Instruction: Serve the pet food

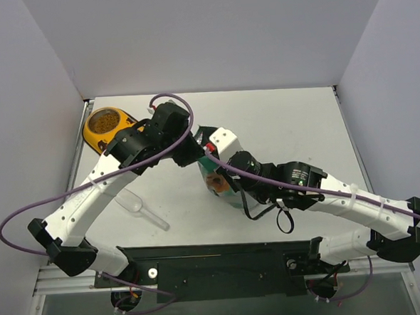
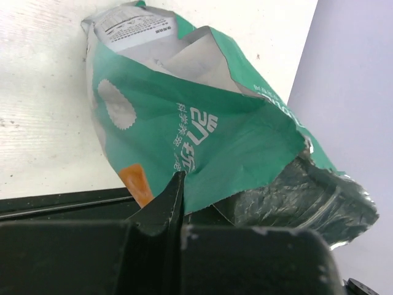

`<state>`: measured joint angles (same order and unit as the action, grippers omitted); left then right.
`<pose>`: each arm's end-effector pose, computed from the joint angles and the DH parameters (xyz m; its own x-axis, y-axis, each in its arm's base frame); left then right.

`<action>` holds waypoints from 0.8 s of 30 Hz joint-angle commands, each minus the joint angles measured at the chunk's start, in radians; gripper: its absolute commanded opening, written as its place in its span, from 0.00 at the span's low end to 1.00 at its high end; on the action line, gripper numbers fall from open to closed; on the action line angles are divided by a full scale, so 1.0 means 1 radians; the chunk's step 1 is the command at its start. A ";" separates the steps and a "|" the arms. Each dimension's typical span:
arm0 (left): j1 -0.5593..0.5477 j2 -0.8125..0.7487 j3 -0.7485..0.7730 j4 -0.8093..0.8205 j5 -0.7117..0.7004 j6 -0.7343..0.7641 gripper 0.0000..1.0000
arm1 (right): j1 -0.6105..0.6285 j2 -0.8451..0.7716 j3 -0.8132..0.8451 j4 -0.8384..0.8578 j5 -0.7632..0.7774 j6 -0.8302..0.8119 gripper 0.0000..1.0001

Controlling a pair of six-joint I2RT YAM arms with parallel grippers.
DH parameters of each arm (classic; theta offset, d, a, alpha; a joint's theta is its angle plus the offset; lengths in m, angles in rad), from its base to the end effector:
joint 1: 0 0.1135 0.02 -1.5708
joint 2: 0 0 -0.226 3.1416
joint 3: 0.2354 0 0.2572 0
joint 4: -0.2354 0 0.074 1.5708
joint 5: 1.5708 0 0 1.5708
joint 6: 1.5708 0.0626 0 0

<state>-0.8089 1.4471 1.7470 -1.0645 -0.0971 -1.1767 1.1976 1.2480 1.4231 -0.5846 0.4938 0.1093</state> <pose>0.2196 -0.2213 0.3746 -0.8038 -0.4888 -0.3391 -0.1832 0.7457 -0.6406 0.1380 0.2709 0.3791 -0.2164 -0.2893 -0.9324 -0.6416 0.7620 -0.0875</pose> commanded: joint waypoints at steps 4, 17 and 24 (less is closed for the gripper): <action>0.008 -0.142 0.037 0.185 -0.111 -0.058 0.32 | 0.002 -0.073 -0.038 0.026 -0.050 -0.003 0.00; 0.022 -0.321 -0.177 0.564 -0.113 0.412 0.40 | -0.277 -0.199 -0.035 -0.079 -0.345 0.062 0.00; 0.251 -0.404 -0.484 0.904 0.224 0.491 0.54 | -0.565 -0.205 -0.032 -0.119 -0.659 0.116 0.00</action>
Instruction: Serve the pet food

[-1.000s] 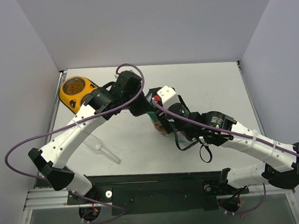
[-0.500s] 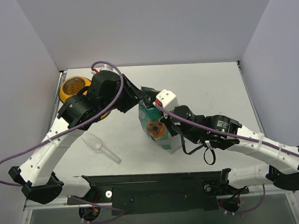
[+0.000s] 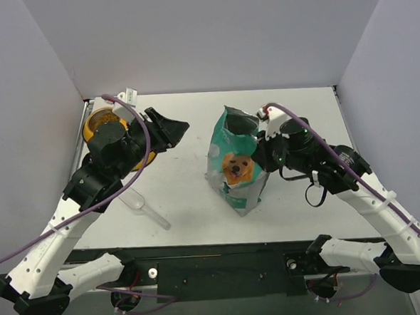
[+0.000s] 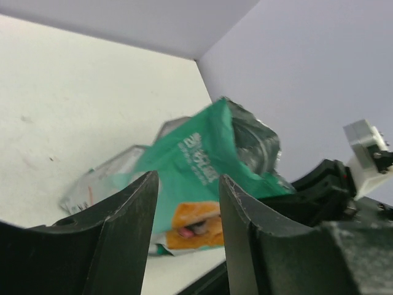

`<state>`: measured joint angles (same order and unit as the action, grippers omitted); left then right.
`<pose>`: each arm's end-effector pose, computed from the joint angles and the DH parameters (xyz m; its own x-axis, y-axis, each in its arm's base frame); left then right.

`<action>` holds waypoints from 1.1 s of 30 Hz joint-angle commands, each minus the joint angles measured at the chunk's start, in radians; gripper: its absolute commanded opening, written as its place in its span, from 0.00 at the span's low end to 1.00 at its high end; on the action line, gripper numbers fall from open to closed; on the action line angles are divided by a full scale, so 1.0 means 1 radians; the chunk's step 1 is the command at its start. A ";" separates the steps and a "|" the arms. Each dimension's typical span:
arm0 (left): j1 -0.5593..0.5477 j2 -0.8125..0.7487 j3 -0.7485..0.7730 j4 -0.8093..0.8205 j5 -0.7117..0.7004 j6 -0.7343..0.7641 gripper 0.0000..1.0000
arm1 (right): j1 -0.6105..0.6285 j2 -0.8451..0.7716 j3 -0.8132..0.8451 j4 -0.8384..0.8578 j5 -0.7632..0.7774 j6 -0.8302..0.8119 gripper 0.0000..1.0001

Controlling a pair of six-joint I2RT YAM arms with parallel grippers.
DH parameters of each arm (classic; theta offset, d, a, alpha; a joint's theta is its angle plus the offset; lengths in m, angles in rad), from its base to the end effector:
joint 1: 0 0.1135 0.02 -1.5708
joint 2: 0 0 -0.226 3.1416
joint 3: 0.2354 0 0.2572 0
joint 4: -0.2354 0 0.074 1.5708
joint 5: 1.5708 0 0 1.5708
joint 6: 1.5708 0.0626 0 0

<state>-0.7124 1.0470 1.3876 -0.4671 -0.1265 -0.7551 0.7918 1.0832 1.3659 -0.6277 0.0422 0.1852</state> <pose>0.2002 -0.1625 0.4321 -0.4490 -0.5105 -0.7333 0.3378 0.6628 -0.6683 0.1888 0.1875 0.3944 -0.3593 -0.1021 -0.9276 -0.6276 0.7620 0.1593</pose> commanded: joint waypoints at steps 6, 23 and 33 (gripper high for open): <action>0.307 0.160 -0.251 0.703 0.786 -0.001 0.64 | -0.308 -0.006 0.033 -0.081 -0.452 0.057 0.00; 0.248 0.527 -0.252 1.305 0.958 -0.168 0.68 | -0.325 0.060 0.119 -0.245 -0.387 0.134 0.00; 0.215 0.673 -0.145 1.337 0.975 -0.177 0.60 | -0.328 0.129 0.243 -0.320 -0.344 0.102 0.00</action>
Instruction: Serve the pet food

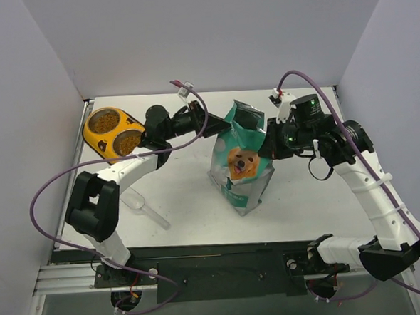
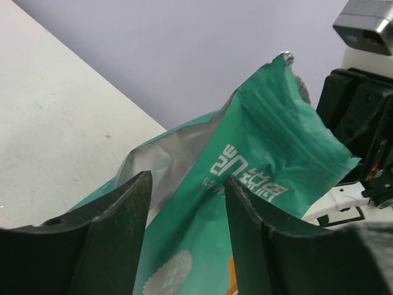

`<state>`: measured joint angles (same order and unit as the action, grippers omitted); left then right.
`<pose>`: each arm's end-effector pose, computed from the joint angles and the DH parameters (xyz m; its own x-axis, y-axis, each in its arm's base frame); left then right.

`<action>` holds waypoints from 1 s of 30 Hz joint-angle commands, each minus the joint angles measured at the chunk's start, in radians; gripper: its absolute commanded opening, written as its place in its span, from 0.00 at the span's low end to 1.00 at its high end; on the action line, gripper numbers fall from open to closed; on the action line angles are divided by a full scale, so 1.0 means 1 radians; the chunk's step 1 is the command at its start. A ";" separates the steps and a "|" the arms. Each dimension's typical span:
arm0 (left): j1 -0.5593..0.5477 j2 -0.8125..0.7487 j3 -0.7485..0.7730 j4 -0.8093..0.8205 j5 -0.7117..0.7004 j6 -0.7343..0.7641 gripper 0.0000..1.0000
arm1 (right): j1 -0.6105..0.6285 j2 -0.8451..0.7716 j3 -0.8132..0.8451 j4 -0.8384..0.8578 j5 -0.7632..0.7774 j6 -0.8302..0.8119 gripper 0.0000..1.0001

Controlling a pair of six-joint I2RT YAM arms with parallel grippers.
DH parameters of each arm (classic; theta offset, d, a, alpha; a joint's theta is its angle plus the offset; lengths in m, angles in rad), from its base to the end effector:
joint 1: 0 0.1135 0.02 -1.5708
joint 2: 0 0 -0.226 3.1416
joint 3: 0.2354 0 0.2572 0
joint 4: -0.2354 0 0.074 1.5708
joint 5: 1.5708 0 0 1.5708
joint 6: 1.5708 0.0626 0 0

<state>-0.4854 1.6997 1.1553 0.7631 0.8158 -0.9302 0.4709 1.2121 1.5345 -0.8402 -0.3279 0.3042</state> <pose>0.3398 -0.2308 0.2848 -0.6458 -0.2805 -0.7101 0.7208 0.0829 -0.6882 0.2356 0.1426 0.3953 -0.6242 0.0004 -0.7813 -0.5156 0.7511 0.4124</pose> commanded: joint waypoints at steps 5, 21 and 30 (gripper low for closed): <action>-0.010 0.058 0.086 0.211 0.029 -0.085 0.25 | -0.009 0.012 0.102 -0.137 0.105 -0.028 0.00; -0.106 -0.353 -0.104 -0.401 -0.524 0.178 0.00 | -0.006 0.000 0.139 -0.234 0.268 -0.131 0.00; -0.076 -0.489 -0.099 -0.554 -0.358 0.248 0.13 | -0.009 -0.019 0.162 -0.266 0.207 -0.159 0.00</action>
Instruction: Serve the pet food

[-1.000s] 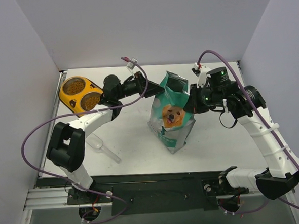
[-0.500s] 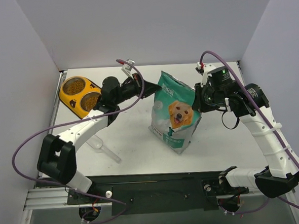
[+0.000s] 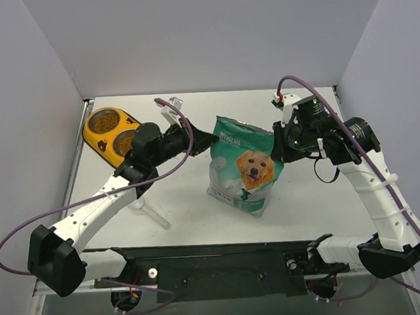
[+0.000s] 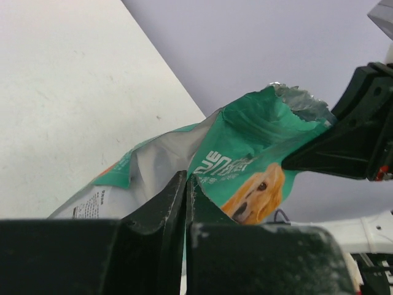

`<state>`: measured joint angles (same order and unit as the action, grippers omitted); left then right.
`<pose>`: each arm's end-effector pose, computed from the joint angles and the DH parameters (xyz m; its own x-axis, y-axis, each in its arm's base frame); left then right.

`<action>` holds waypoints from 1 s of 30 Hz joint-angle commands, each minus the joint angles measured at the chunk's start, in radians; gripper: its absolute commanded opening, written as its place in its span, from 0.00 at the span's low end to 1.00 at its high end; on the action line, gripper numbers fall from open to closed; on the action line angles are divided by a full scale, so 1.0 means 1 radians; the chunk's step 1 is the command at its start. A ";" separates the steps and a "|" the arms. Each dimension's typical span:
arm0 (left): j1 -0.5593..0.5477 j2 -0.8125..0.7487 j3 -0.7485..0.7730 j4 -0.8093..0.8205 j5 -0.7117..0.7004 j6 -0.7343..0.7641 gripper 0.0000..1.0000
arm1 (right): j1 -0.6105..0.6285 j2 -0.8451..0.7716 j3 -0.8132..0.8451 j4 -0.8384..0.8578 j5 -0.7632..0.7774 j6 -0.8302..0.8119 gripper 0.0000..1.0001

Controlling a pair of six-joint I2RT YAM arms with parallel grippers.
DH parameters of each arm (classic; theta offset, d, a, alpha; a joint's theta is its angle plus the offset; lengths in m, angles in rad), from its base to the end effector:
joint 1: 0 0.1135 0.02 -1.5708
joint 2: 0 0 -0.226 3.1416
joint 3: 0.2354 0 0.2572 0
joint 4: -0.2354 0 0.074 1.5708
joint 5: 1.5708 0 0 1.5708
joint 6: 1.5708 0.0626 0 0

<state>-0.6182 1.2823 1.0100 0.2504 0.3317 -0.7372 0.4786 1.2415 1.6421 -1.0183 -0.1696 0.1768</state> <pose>0.2701 -0.2171 0.3178 -0.5599 -0.3817 -0.7354 0.5901 0.4393 -0.6773 0.2299 0.1312 0.4015 -0.6074 -0.1198 -0.7853 -0.4767 0.8458 0.2396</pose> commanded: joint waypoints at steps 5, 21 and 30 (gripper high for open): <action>0.064 -0.052 0.231 -0.244 0.240 0.148 0.61 | -0.012 -0.075 0.050 -0.086 0.005 -0.017 0.00; 0.129 0.216 0.366 0.053 0.618 0.364 0.72 | -0.014 -0.079 0.025 -0.034 -0.116 0.010 0.00; 0.110 0.379 0.380 0.412 0.730 0.145 0.72 | -0.003 -0.050 0.062 -0.100 -0.096 0.010 0.00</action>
<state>-0.4938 1.6161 1.3415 0.4343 0.9806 -0.5163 0.4709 1.1927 1.6386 -1.0843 -0.2550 0.1791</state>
